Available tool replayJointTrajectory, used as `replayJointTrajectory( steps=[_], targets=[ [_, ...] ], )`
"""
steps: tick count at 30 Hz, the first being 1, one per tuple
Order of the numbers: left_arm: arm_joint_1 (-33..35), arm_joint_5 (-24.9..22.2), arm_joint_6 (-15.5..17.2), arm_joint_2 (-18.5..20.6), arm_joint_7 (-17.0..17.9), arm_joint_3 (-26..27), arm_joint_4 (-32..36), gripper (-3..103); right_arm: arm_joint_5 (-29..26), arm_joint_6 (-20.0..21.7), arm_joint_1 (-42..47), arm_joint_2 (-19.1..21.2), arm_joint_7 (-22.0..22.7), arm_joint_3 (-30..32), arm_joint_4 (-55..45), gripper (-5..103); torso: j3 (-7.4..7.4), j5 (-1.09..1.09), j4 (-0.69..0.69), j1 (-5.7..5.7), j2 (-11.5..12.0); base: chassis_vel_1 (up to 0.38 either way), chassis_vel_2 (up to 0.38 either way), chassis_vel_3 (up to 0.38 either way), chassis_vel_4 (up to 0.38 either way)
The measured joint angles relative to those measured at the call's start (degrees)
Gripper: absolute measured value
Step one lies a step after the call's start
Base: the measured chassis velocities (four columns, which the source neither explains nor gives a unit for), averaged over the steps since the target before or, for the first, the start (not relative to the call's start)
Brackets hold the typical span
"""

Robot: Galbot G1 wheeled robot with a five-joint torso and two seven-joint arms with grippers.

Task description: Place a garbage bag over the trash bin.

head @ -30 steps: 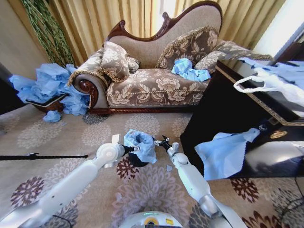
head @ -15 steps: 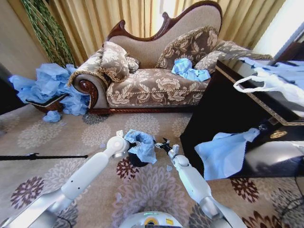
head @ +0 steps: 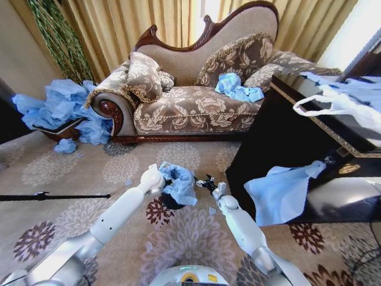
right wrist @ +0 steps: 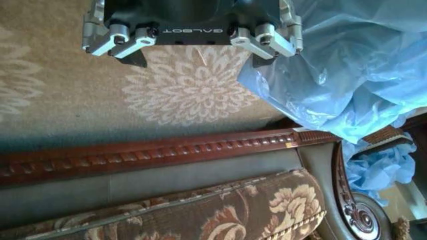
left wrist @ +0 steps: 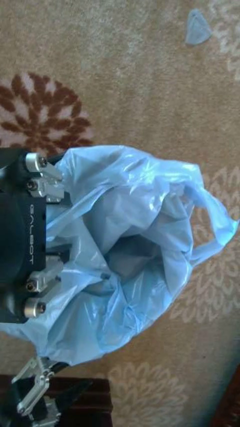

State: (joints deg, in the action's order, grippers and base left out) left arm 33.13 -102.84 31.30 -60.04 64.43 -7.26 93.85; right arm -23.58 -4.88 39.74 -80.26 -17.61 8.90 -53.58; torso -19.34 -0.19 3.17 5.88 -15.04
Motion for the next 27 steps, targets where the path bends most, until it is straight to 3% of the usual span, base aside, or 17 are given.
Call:
replayJointTrajectory(
  steps=[3,8,11,20,27],
  targets=[
    [-0.1,-0.5,-0.4,-0.2,0.2,0.0,-0.1,24,-0.2,-0.1,0.0,0.3,0.3,0.0,0.2,100,0.00,0.00,0.00,0.00,0.0,0.000,0.000,0.000,0.000],
    [0.0,-0.9,-0.7,0.0,0.4,0.3,0.1,13,-0.3,-0.1,-0.2,0.5,0.5,-0.1,0.3,100,0.00,0.00,0.00,0.00,0.0,0.000,0.000,0.000,0.000],
    [0.4,-1.3,-1.0,0.5,0.6,0.7,0.8,1,-0.4,-0.1,-0.4,0.6,0.9,-0.2,0.4,100,0.00,0.00,0.00,0.00,0.0,0.000,0.000,0.000,0.000],
    [2.3,-2.8,-1.2,3.6,1.0,2.4,4.5,0,-0.4,0.2,-0.6,0.2,1.3,-0.3,0.6,100,0.00,-0.01,0.01,0.00,0.0,0.000,0.000,0.000,0.000],
    [7.0,-7.8,-1.1,11.6,1.8,6.6,13.7,0,-0.1,0.3,-0.7,-0.5,1.4,-0.3,0.6,100,0.01,-0.01,0.00,-0.01,0.0,0.000,0.000,0.000,0.000]
  ],
)
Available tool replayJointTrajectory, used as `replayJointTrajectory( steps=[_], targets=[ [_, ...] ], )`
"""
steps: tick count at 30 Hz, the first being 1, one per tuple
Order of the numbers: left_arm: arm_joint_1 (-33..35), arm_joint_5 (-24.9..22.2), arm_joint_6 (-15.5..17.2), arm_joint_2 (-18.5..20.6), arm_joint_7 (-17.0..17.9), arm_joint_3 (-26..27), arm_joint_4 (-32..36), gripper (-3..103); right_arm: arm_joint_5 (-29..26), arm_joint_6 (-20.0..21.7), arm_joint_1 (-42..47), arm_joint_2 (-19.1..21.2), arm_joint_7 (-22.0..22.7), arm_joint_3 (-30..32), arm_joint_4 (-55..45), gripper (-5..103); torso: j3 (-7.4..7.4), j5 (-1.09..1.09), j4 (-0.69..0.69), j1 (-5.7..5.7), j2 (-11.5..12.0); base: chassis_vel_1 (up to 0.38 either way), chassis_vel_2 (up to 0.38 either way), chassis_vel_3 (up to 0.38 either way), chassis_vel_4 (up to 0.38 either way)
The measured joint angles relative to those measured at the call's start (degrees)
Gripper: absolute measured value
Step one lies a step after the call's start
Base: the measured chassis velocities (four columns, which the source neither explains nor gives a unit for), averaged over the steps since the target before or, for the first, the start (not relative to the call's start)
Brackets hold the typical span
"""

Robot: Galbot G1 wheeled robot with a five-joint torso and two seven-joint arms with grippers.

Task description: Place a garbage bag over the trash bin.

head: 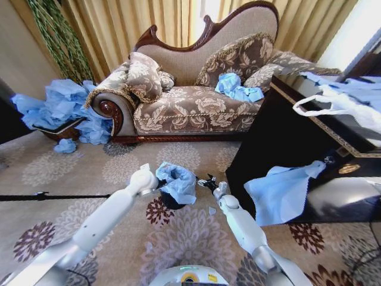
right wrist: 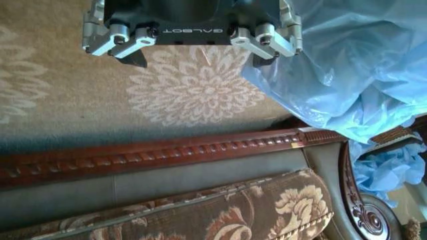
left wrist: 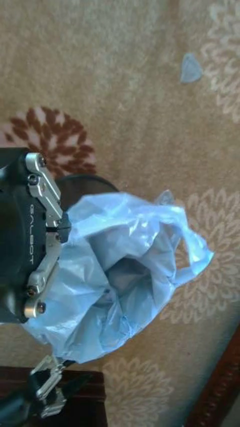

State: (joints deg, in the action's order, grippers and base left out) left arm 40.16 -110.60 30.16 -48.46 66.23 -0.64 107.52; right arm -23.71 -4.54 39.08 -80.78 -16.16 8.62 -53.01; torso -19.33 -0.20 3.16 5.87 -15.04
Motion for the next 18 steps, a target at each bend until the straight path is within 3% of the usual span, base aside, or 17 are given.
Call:
replayJointTrajectory(
  steps=[9,14,18],
  targets=[
    [6.7,-1.8,0.0,4.3,-0.1,4.8,5.1,0,0.8,0.1,0.3,-0.7,0.3,0.1,-0.1,100,0.00,0.00,-0.01,0.00,0.0,0.000,0.000,0.000,0.000],
    [6.4,-0.8,0.5,3.4,-0.6,4.8,5.3,0,0.9,0.2,0.7,-0.6,0.4,0.1,-0.7,100,0.00,0.00,-0.01,0.00,0.0,0.000,0.000,0.000,0.000],
    [2.8,2.5,0.9,0.7,-1.6,2.4,3.7,-1,1.0,0.2,1.0,-0.2,0.4,0.2,-1.1,100,0.00,0.01,0.02,0.00,0.0,0.000,0.000,0.000,0.000]
  ],
)
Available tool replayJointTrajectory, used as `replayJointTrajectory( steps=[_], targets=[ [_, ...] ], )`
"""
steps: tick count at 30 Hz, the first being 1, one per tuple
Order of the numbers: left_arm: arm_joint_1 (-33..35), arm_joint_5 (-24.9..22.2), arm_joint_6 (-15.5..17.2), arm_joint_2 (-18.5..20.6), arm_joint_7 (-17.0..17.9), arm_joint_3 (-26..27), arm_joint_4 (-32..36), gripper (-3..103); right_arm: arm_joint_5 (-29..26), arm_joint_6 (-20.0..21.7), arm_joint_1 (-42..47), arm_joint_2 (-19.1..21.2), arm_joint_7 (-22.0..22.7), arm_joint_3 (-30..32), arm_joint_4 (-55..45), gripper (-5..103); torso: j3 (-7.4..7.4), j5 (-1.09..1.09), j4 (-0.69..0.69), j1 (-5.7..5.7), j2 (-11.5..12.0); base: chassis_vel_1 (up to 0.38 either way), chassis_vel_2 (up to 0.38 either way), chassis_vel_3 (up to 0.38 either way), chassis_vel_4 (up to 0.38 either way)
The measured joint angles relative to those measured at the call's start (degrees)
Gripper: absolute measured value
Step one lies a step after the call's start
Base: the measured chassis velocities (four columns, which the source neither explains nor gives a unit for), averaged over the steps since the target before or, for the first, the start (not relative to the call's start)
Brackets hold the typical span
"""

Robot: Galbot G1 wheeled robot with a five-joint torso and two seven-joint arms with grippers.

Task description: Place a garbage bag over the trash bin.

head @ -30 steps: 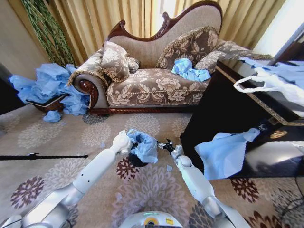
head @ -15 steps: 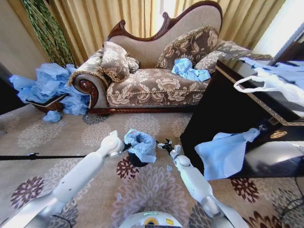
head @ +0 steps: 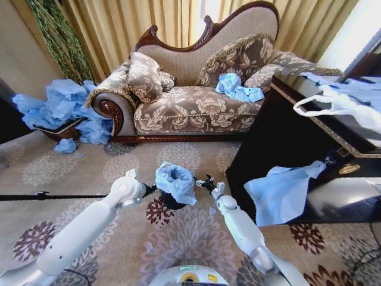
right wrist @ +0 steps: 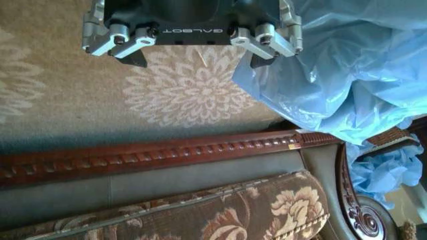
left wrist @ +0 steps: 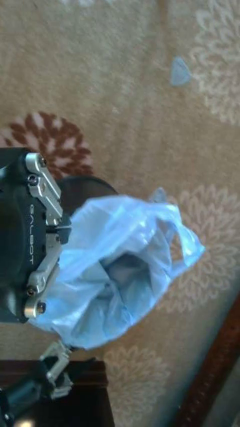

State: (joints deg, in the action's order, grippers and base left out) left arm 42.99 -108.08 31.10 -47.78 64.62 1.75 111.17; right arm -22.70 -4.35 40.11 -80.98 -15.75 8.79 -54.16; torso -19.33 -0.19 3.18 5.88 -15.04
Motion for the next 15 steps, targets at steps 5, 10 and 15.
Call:
replayJointTrajectory(
  steps=[5,10,15],
  targets=[
    [-2.4,1.2,-0.7,-2.1,1.1,-2.2,-2.1,20,0.0,0.1,0.1,0.4,0.0,-0.1,-0.1,100,0.00,0.00,0.00,0.00,0.0,0.000,0.000,0.000,0.000],
    [-4.3,-0.9,-2.1,-4.4,4.1,-2.9,-4.1,31,-0.2,0.2,-0.1,0.7,0.0,-0.4,0.2,100,0.00,0.00,-0.02,0.01,0.0,0.000,0.000,0.000,0.000],
    [-5.1,-0.3,-2.5,-6.6,4.5,-3.2,-6.8,53,-0.2,0.2,-0.1,0.7,0.0,-0.7,0.6,100,0.00,0.00,-0.02,0.01,0.0,0.000,0.000,0.000,0.000]
  ],
)
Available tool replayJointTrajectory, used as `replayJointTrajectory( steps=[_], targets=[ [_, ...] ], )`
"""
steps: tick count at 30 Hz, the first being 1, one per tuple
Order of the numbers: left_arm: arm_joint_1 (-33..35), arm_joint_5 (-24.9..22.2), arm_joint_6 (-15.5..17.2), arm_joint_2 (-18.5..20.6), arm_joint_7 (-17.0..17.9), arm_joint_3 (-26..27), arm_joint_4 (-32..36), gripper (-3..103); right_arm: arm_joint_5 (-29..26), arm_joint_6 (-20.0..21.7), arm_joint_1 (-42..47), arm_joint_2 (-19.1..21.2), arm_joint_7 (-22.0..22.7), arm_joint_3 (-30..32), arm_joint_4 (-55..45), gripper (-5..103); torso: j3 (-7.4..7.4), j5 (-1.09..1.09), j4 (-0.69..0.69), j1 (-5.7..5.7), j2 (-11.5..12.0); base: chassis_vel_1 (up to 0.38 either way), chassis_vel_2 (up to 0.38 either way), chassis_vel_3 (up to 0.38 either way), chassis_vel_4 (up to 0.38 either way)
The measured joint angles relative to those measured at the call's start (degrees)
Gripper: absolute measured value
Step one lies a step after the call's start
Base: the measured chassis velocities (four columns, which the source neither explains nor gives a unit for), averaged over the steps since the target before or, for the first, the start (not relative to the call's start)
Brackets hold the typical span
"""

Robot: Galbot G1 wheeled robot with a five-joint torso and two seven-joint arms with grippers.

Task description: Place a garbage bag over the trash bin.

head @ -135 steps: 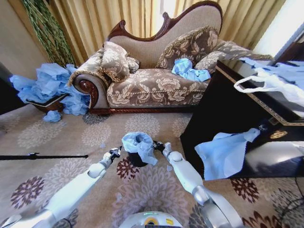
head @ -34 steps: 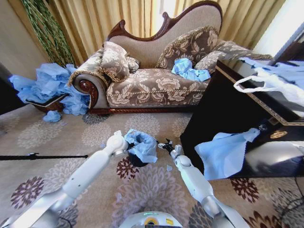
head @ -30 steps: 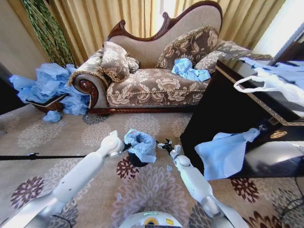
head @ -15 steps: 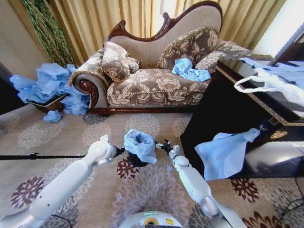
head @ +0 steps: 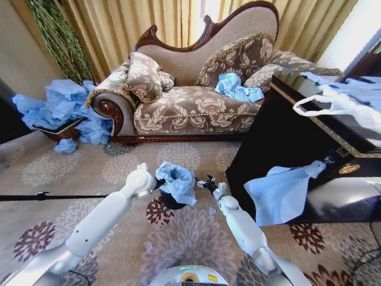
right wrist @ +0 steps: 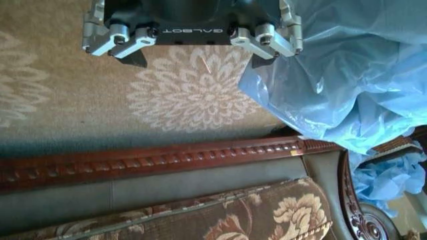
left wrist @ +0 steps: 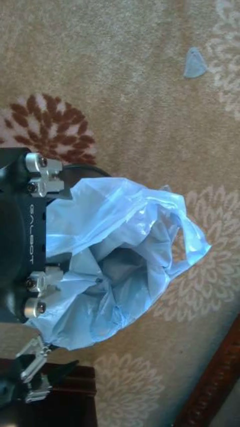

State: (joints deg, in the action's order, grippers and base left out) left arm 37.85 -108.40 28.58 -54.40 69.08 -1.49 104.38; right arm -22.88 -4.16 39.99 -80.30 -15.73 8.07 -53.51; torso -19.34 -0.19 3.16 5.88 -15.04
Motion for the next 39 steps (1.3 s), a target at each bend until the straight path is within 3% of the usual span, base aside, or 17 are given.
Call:
replayJointTrajectory(
  steps=[1,3,4,7,8,11,21,39],
  targets=[
    [-0.4,0.5,-0.2,-0.8,0.0,-0.3,-0.8,64,0.0,0.0,0.0,0.0,0.0,-0.1,0.1,100,0.00,0.00,0.00,0.00,0.0,0.000,0.000,0.000,0.000],
    [-0.8,0.7,-0.2,-1.6,0.0,-0.5,-1.6,64,0.0,0.0,0.0,0.1,0.0,-0.1,0.2,100,0.00,0.00,0.00,0.00,0.0,0.000,0.000,0.000,0.000],
    [-1.2,0.9,-0.2,-2.5,0.0,-0.6,-2.2,75,0.0,0.0,0.0,0.1,0.0,-0.2,0.2,100,0.00,0.00,0.00,0.00,0.0,0.000,0.000,0.000,0.000],
    [-2.1,1.5,-0.3,-3.8,0.0,-0.8,-3.3,75,-0.1,0.0,0.0,0.4,0.0,-0.2,0.2,100,0.00,0.00,0.01,0.00,0.0,0.000,0.000,0.000,0.000],
    [-2.7,2.0,-0.6,-4.8,0.2,-1.2,-4.2,84,-0.1,0.0,0.0,0.5,0.0,-0.3,0.2,100,0.00,0.00,0.01,0.00,0.0,0.000,0.000,0.000,0.000],
    [-3.3,2.5,-0.9,-5.7,0.6,-1.6,-5.2,85,-0.3,-0.1,0.0,0.7,0.0,-0.3,0.3,100,0.00,-0.01,0.02,0.00,0.0,0.000,0.000,0.000,0.000],
    [-6.7,4.5,-1.9,-9.7,5.5,-4.2,-9.8,77,-0.8,-0.1,-0.3,1.0,0.0,-0.6,1.0,100,0.00,0.00,0.02,0.00,0.0,0.000,0.000,0.000,0.000],
    [-7.3,7.5,-2.4,-11.5,10.2,-5.2,-14.5,72,-0.8,-0.2,-0.9,1.0,0.2,-0.9,1.9,100,0.00,-0.01,0.02,0.00,0.0,0.000,0.000,0.000,0.000]
  ],
)
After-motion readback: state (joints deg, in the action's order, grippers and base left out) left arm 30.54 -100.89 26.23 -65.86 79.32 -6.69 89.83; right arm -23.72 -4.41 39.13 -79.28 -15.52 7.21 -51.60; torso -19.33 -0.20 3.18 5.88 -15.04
